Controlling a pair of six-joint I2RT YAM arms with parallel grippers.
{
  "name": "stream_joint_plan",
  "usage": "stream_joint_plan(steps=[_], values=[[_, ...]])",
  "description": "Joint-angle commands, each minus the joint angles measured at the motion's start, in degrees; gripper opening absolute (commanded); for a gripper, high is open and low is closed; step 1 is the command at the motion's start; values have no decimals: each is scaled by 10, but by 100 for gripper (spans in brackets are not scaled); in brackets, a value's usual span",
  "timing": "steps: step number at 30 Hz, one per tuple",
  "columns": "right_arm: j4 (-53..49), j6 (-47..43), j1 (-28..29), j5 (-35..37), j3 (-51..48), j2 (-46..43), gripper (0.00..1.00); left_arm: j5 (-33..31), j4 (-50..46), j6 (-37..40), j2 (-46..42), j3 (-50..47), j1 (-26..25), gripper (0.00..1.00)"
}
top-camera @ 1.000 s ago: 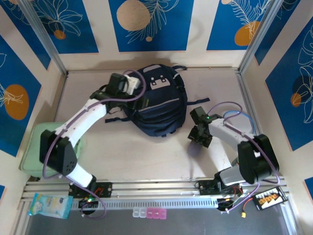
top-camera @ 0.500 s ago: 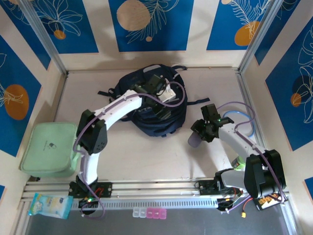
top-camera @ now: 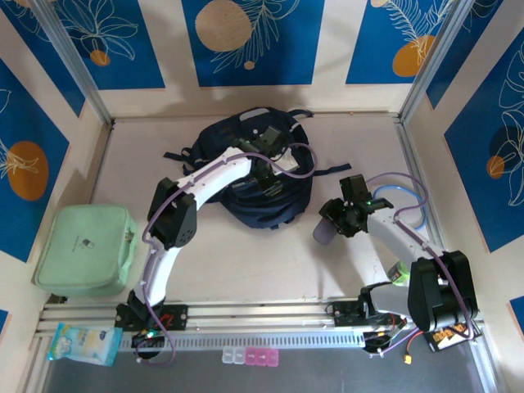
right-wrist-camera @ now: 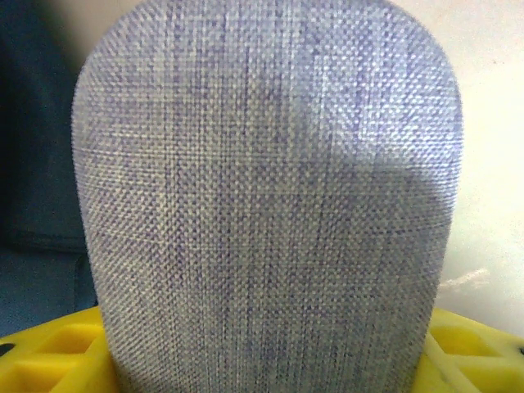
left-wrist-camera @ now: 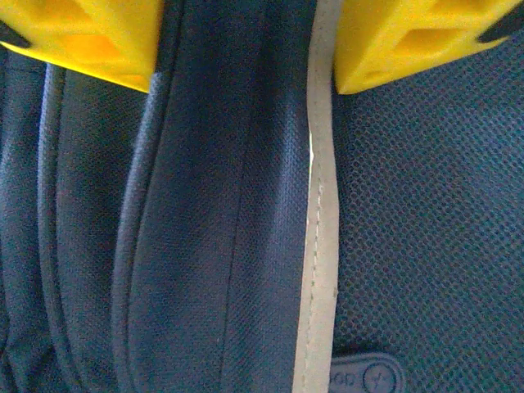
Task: Pack books, pencil case, and school supplies into a backpack
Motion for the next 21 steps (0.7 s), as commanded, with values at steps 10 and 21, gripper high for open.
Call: stream_joint_plan(steps=[10,21], values=[[23,15,-5,-27,-4,-6,60,22,-15,-57,-15,59,15,24],[97,-5,-12,-83,-14,-43,59,140,-11,-124,-60,67,38,0]])
